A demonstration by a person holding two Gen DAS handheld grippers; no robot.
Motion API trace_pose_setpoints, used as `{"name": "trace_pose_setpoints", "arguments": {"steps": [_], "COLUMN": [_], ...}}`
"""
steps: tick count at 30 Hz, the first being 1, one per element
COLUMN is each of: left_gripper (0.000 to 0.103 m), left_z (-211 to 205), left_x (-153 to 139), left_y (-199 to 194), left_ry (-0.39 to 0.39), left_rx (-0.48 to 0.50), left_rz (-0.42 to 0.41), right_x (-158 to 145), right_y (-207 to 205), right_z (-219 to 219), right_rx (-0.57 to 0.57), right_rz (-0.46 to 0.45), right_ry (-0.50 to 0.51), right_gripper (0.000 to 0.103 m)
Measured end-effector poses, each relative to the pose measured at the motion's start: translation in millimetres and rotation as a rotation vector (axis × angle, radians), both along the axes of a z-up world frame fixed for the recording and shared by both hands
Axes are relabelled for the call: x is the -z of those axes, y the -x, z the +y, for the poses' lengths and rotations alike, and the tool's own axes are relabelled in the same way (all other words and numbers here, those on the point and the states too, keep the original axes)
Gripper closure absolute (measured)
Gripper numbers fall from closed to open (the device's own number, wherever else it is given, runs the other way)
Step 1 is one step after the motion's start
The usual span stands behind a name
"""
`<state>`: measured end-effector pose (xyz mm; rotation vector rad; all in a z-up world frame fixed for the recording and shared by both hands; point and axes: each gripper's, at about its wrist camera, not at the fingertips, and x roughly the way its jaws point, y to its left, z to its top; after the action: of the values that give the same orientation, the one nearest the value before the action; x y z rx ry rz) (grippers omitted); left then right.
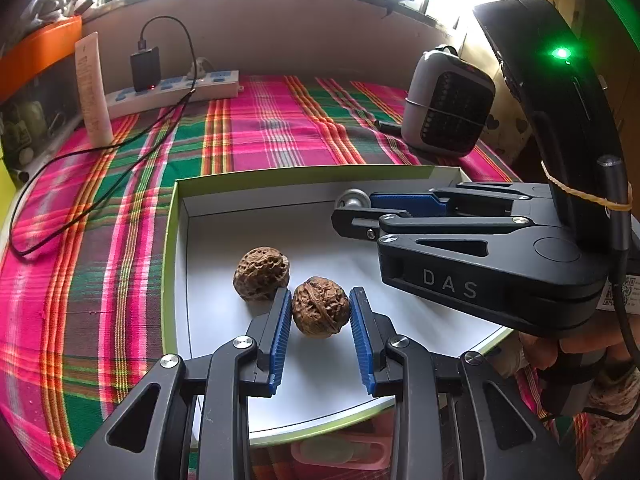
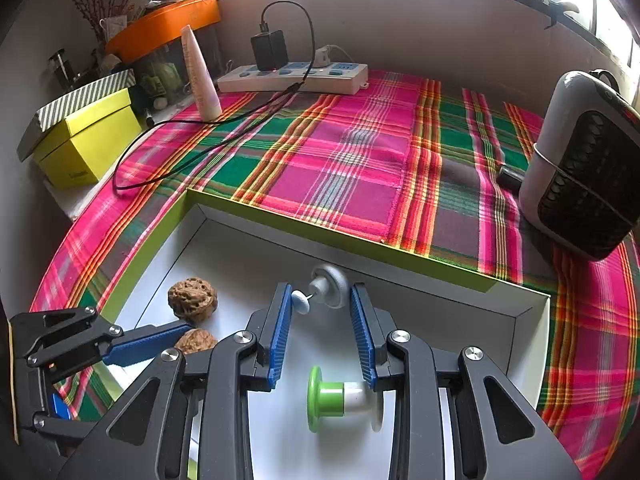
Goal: Organize objects
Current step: 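Open both grippers to drop the walnut and white knob into the tray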
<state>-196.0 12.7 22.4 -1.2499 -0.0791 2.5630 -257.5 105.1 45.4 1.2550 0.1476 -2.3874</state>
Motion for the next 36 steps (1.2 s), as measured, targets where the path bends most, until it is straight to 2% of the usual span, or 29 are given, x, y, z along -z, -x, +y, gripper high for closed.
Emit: {"name": "trace_pose_setpoints", "arguments": {"steps": [10,14,20,36], "left_gripper": [0.074,0.072,0.066,0.064], "left_z": [0.0,-0.2,-1.7,-8.1], "left_x": [0.1,-0.3,-3.4,-17.3], "left_y": [-0.1,-2.0,-6.8,-30.2], "left_ry": [0.003,0.001,0.000,-0.011], "left_rx": [0.001,0.002,-0.009,-0.024], "left_rz": [0.000,0.004,0.013,0.046], "right_x": [-0.7,-2.4,-7.4,-24.7], "right_y": [1.5,0.3,-5.2,-37.8], "right_z": [3.0,4.5,4.7,13.5], "right_rx": [0.022,0.030,0.036,0.069], "right_rz": [-0.007,-0.006,0.010,0.063], "right_ry": [0.032,0.043,0.041,0.070], "right_gripper": [0.071,0.059,0.058,0.058]}}
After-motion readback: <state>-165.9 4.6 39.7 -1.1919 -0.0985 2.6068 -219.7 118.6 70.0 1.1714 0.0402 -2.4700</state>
